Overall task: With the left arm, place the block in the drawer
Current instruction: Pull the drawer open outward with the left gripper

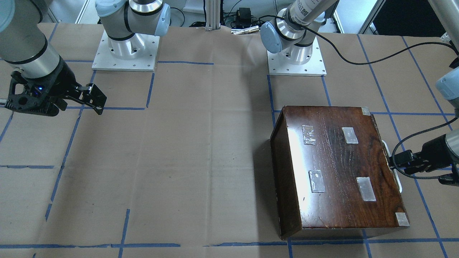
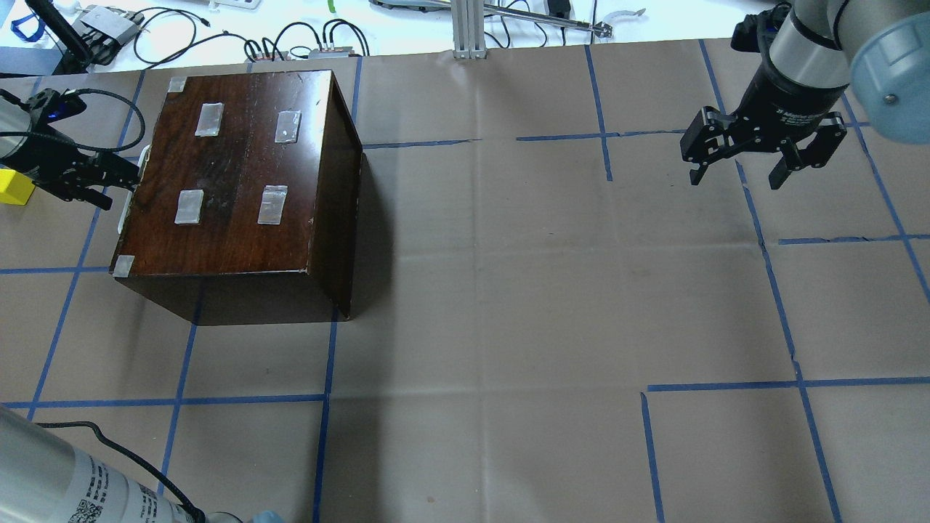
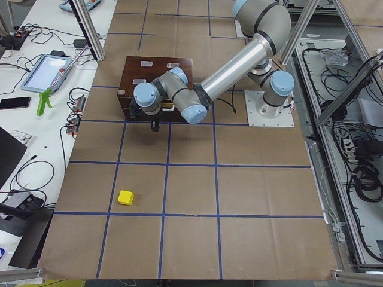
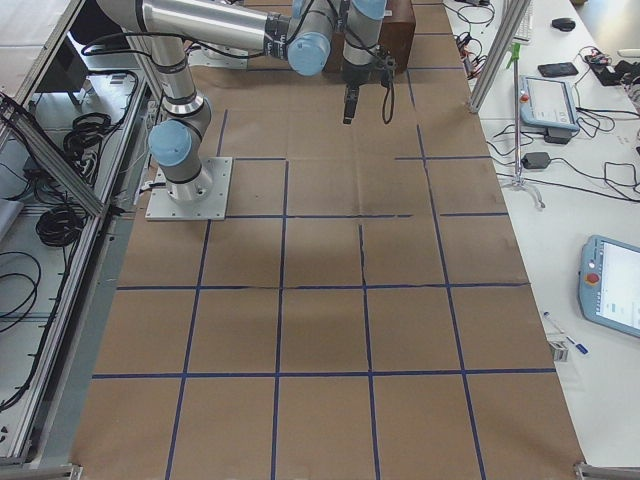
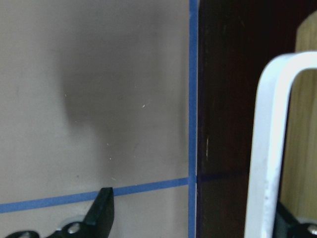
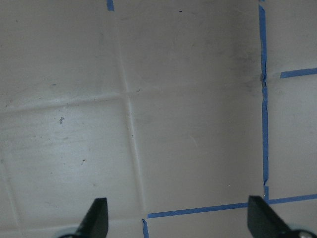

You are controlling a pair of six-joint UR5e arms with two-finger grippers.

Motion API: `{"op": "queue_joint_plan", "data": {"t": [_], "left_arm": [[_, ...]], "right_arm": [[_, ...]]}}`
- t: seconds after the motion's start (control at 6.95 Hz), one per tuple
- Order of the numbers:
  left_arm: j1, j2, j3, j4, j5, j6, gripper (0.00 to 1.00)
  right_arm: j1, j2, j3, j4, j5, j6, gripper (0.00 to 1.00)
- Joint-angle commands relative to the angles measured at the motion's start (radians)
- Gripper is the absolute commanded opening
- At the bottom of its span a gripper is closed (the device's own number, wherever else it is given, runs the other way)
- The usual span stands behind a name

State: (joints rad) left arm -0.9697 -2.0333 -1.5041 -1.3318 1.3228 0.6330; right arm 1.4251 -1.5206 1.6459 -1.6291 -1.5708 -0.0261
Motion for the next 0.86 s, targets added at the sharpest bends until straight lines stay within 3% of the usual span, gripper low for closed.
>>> {"op": "queue_joint_plan", "data": {"t": [0.0, 0.72], "left_arm": [[0.009, 0.001, 0.011, 0.005, 0.004, 0.004, 0.98], [0.062, 0.002, 0.016, 0.008, 0.007, 0.049, 0.98]], "right_arm": [[0.0, 0.0, 0.0, 0.0, 0.0, 0.0, 1.0], [0.0, 0.0, 0.0, 0.0, 0.0, 0.0, 1.0]]}}
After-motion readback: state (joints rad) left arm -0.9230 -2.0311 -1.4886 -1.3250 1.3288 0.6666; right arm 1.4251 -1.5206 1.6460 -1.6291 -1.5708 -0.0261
